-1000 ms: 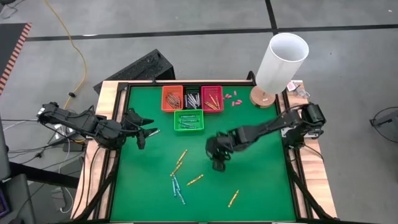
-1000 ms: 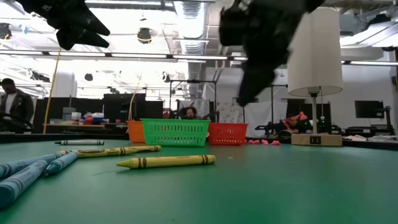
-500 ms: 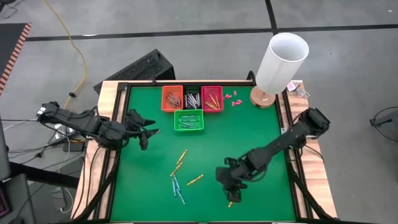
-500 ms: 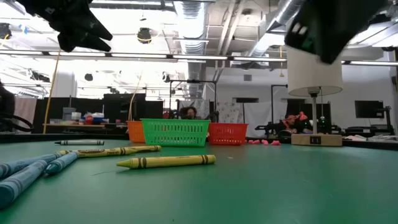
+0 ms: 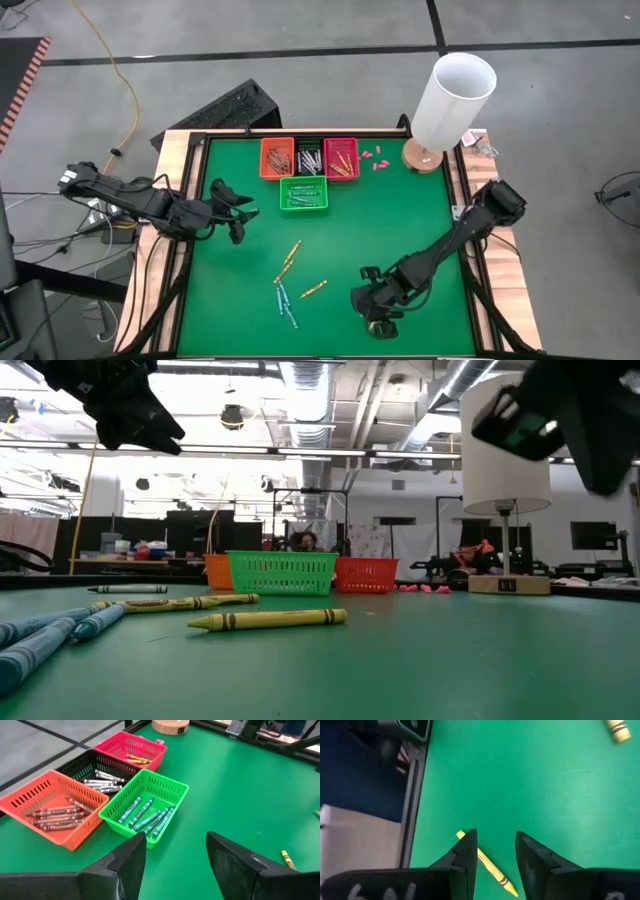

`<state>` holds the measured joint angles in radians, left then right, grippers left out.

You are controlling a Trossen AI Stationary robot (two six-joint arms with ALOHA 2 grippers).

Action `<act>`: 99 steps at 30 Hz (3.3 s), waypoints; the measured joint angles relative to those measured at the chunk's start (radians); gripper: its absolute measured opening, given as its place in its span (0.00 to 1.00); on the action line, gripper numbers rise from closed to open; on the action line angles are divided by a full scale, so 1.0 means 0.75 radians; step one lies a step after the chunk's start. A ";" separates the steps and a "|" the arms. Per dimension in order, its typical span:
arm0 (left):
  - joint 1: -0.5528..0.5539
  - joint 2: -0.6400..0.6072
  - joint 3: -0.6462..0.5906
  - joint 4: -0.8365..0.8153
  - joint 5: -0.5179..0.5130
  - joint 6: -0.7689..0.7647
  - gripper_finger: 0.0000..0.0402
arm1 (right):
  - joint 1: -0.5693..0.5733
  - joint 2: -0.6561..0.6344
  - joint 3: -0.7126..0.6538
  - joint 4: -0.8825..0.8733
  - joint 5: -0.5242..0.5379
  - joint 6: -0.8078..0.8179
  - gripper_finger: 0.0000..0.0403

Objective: Sort crayons
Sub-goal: Put a yellow crayon in the red basket

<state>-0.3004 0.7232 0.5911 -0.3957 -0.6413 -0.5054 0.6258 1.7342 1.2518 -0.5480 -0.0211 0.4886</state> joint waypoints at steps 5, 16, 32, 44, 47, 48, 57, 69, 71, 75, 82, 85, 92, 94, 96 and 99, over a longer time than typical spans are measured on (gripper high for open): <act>0.000 0.012 0.000 -0.003 0.005 -0.012 0.49 | 0.022 0.070 0.000 -0.005 -0.014 -0.084 0.32; 0.000 0.014 0.000 -0.001 -0.003 -0.011 0.49 | 0.065 0.073 0.000 -0.106 0.025 -0.138 0.32; 0.000 0.013 0.000 0.002 -0.003 -0.019 0.49 | 0.101 0.162 0.000 -0.103 -0.008 -0.130 0.32; 0.000 0.013 0.000 0.008 -0.005 -0.019 0.49 | 0.107 0.184 0.000 -0.106 0.072 -0.129 0.32; 0.000 0.013 0.000 0.008 -0.006 -0.019 0.49 | 0.108 0.184 0.000 -0.107 0.111 -0.130 0.32; 0.000 0.013 0.000 0.008 -0.007 -0.019 0.49 | 0.108 0.185 0.000 -0.108 0.121 -0.130 0.32; 0.000 0.013 0.000 0.010 0.000 -0.020 0.49 | 0.113 0.277 0.008 -0.114 0.127 -0.135 0.25; 0.000 0.013 0.000 0.012 0.001 -0.020 0.49 | 0.054 0.271 0.031 -0.192 0.126 -0.065 0.02; 0.000 0.013 0.000 0.012 0.001 -0.020 0.49 | 0.036 0.272 0.051 -0.215 0.119 -0.045 0.02; 0.000 0.013 0.000 0.012 0.001 -0.020 0.49 | 0.007 0.279 0.109 -0.263 0.119 -0.065 0.01; 0.000 0.013 0.000 0.013 0.004 -0.036 0.49 | -0.046 0.283 0.193 -0.361 0.316 -0.128 0.01; 0.000 0.013 0.000 0.013 0.006 -0.036 0.49 | -0.063 0.283 0.215 -0.409 0.321 -0.142 0.01; 0.000 0.013 0.000 0.013 0.005 -0.039 0.49 | -0.115 0.280 0.221 -0.425 0.321 -0.225 0.01; 0.000 0.013 0.000 0.013 0.005 -0.039 0.49 | -0.132 0.279 0.222 -0.431 0.320 -0.242 0.01; 0.000 0.013 0.000 0.013 0.006 -0.040 0.49 | -0.143 0.270 0.222 -0.449 0.317 -0.262 0.01; 0.000 0.013 0.000 0.013 0.030 -0.043 0.49 | -0.167 0.240 0.222 -0.456 0.315 -0.306 0.01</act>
<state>-0.3004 0.7330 0.5911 -0.3859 -0.6191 -0.5377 0.5009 1.9144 1.4181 -0.8901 0.2153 0.2592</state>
